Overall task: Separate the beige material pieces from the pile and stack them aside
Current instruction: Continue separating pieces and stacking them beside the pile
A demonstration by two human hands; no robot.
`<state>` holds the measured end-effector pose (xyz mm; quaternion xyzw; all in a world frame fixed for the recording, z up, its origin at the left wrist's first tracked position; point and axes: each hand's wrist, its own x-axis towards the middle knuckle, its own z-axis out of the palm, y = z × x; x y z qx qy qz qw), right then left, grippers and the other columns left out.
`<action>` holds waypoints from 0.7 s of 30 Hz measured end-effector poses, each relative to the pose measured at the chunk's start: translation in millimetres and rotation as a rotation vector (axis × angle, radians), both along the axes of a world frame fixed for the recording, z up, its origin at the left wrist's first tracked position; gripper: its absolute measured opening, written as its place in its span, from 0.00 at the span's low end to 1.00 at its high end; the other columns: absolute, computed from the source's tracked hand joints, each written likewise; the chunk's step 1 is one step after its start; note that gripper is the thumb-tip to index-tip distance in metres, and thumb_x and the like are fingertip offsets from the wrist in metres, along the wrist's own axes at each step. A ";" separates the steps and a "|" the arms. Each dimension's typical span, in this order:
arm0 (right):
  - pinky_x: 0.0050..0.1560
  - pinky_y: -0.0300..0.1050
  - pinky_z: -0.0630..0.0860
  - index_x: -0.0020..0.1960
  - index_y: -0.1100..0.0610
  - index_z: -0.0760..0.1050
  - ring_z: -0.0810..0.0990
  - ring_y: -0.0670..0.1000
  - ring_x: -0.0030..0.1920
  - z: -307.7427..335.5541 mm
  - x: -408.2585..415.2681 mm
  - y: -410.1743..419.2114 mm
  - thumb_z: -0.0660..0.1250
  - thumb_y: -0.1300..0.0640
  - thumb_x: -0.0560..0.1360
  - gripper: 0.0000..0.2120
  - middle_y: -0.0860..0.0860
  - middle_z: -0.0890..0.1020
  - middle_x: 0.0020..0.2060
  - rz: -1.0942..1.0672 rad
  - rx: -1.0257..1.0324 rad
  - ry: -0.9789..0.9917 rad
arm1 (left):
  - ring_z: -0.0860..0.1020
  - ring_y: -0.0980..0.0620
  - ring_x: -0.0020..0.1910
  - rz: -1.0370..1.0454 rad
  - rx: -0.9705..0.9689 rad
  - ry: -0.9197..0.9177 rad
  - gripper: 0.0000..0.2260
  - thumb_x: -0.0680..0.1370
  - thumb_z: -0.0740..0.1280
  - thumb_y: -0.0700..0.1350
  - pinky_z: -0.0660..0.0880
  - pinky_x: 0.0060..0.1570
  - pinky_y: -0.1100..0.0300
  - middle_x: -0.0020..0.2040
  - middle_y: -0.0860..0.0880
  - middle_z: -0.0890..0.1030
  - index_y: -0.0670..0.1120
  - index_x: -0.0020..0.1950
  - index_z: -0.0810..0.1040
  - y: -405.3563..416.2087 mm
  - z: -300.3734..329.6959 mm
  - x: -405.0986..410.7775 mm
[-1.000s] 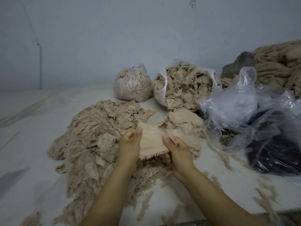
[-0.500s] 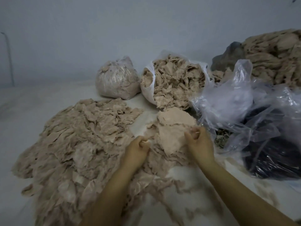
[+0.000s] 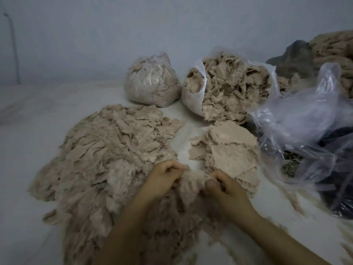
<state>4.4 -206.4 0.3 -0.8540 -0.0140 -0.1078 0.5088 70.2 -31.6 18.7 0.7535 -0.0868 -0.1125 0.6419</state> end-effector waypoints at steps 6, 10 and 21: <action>0.30 0.39 0.74 0.49 0.63 0.74 0.75 0.50 0.28 33.3 4.3 16.8 0.63 0.55 0.78 0.10 0.54 0.77 0.27 0.066 0.639 0.178 | 0.80 0.57 0.43 -0.198 -0.047 -0.062 0.13 0.75 0.69 0.36 0.76 0.42 0.66 0.46 0.51 0.79 0.50 0.56 0.76 -2.6 10.5 -17.4; 0.31 0.42 0.75 0.46 0.60 0.76 0.74 0.50 0.28 38.1 0.5 8.1 0.64 0.56 0.78 0.08 0.55 0.76 0.29 0.049 0.710 0.211 | 0.76 0.52 0.34 0.054 -0.274 -0.029 0.11 0.78 0.60 0.31 0.74 0.33 0.65 0.35 0.47 0.79 0.42 0.40 0.76 -12.1 12.0 -28.2; 0.23 0.35 0.65 0.34 0.59 0.74 0.66 0.45 0.21 38.7 -14.8 -25.8 0.68 0.57 0.76 0.13 0.52 0.74 0.22 -0.067 0.616 0.170 | 0.79 0.58 0.39 0.091 -0.122 -0.106 0.09 0.77 0.65 0.35 0.73 0.41 0.68 0.37 0.54 0.83 0.45 0.42 0.82 -57.7 7.4 -64.1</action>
